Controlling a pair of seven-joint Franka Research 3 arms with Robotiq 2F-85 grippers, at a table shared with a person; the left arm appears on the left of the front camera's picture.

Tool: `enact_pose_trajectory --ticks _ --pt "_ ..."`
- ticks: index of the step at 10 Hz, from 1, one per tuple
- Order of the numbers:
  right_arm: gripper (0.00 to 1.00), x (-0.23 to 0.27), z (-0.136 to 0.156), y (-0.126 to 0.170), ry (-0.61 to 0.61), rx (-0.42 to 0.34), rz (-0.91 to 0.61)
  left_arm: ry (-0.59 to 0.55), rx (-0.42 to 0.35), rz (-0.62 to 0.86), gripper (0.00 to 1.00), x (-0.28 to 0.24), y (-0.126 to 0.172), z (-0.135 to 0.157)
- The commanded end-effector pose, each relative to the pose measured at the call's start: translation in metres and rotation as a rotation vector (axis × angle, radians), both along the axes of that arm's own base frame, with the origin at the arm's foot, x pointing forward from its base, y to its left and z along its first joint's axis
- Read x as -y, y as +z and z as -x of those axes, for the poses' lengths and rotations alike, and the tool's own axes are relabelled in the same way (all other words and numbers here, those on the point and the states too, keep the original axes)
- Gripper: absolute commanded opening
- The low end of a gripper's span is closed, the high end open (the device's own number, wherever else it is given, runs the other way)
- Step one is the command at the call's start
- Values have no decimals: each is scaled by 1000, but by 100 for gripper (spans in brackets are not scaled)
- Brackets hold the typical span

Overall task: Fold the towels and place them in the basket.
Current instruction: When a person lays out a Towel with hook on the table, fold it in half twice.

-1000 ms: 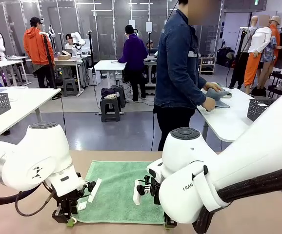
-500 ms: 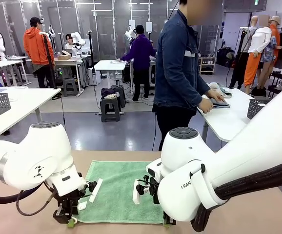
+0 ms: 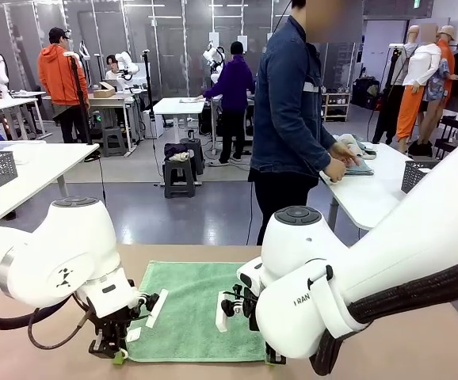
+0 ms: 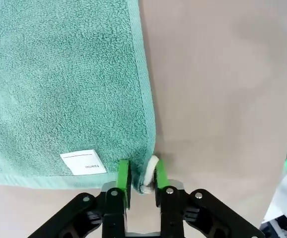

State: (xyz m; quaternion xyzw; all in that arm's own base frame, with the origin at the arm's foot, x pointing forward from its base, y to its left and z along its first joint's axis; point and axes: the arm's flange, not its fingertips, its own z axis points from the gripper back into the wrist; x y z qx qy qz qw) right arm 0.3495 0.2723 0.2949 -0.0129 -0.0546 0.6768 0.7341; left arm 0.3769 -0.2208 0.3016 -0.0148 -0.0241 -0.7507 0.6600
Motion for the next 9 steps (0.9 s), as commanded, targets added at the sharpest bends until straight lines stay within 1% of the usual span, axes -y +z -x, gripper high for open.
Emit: enact_pose_trajectory --ticks 1,2,6,8,9 --pt "0 -3 -1 1 17 -37 21 15 -17 -29 8 5 -1 -3" --pt "0 -6 3 5 23 -40 28 13 -16 -34 0 6 0 -2" --pt "0 -14 10 17 27 -42 27 10 -22 -40 0 7 3 -3" --pt "0 -15 10 21 32 -21 27 13 -13 -29 0 7 3 -4" --pt "0 -15 13 23 -50 65 39 31 9 -30 0 7 5 -1"
